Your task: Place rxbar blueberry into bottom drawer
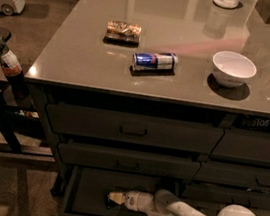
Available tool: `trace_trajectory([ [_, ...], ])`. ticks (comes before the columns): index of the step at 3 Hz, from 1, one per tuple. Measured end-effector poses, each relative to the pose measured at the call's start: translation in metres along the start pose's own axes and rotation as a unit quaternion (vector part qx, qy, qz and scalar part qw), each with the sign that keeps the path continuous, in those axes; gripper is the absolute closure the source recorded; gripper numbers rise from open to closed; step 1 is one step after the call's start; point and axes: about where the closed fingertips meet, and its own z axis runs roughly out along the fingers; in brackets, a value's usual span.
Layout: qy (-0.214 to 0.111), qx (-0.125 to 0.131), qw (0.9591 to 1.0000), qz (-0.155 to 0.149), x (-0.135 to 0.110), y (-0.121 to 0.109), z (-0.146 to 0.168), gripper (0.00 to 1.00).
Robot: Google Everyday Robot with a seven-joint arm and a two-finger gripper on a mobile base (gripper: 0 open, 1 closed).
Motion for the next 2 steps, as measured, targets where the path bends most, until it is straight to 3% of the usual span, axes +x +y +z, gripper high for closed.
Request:
trace_trajectory([
  [1,0.001,0.022,0.9995,0.024,0.010,-0.018,-0.007,1.00],
  [2,0.004,0.062,0.9974,0.036,0.021,-0.034,-0.019,1.00],
])
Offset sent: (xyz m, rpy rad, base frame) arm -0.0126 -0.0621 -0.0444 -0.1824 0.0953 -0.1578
